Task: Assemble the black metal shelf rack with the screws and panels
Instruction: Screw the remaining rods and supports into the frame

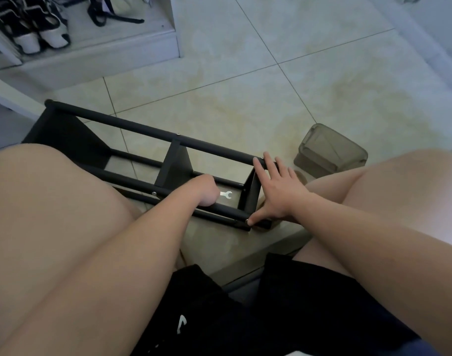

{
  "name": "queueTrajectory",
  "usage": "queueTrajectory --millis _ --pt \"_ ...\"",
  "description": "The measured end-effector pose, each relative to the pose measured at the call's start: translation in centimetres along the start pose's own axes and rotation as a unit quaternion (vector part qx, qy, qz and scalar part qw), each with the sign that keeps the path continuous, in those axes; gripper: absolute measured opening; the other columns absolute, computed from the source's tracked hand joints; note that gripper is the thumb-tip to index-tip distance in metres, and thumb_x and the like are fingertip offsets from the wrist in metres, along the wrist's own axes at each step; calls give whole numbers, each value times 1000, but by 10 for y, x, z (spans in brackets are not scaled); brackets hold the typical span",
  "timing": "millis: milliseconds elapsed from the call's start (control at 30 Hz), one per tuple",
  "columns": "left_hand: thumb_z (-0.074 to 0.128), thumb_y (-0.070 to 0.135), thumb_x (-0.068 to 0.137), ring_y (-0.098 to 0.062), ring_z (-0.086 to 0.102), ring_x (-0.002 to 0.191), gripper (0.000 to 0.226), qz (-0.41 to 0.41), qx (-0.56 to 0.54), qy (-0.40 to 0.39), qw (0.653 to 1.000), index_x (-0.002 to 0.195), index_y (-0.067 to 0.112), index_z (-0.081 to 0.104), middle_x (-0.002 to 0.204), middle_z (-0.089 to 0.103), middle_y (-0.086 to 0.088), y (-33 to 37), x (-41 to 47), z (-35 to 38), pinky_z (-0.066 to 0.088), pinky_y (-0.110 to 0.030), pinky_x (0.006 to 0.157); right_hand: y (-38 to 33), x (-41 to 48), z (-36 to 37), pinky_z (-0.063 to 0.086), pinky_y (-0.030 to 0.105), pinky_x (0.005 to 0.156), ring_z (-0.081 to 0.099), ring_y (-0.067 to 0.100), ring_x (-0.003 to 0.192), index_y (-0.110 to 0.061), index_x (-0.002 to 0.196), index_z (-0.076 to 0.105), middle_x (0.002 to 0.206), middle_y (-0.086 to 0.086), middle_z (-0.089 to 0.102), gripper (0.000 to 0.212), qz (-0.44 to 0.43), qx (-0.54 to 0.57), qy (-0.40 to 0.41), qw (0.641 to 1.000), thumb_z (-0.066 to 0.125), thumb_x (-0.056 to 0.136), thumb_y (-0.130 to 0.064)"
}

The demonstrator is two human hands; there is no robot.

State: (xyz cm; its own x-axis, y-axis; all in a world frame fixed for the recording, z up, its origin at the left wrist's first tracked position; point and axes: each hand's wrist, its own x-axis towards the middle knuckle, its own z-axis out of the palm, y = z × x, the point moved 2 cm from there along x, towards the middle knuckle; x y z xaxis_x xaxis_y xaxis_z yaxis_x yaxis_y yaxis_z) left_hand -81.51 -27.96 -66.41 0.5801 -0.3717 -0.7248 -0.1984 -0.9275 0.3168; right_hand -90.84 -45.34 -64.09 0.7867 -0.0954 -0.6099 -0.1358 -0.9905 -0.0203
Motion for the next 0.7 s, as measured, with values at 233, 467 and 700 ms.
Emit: queueTrajectory --millis 233,467,700 --pt "64 9 89 -17 65 77 16 45 -111 2 993 83 20 75 79 73 0 7 7 0 46 -23 66 -1 -1 1 5 59 125 -18 41 153 -18 157 -26 166 8 -30 159 0 -16 7 1000 66 53 -94" --pt "72 16 80 -16 69 77 11 108 -92 -10 990 74 23 77 75 75 1 23 8 -1 52 -26 69 -2 3 4 6 61 124 -19 42 153 -18 158 -25 166 7 -29 160 3 -3 4 1000 69 51 -92" --pt "67 17 88 -11 64 82 11 102 -199 -41 974 80 24 70 90 72 2 27 14 2 54 -30 75 -1 3 1 4 61 124 -20 41 153 -19 158 -25 166 6 -30 161 5 16 -1 1000 73 51 -89"
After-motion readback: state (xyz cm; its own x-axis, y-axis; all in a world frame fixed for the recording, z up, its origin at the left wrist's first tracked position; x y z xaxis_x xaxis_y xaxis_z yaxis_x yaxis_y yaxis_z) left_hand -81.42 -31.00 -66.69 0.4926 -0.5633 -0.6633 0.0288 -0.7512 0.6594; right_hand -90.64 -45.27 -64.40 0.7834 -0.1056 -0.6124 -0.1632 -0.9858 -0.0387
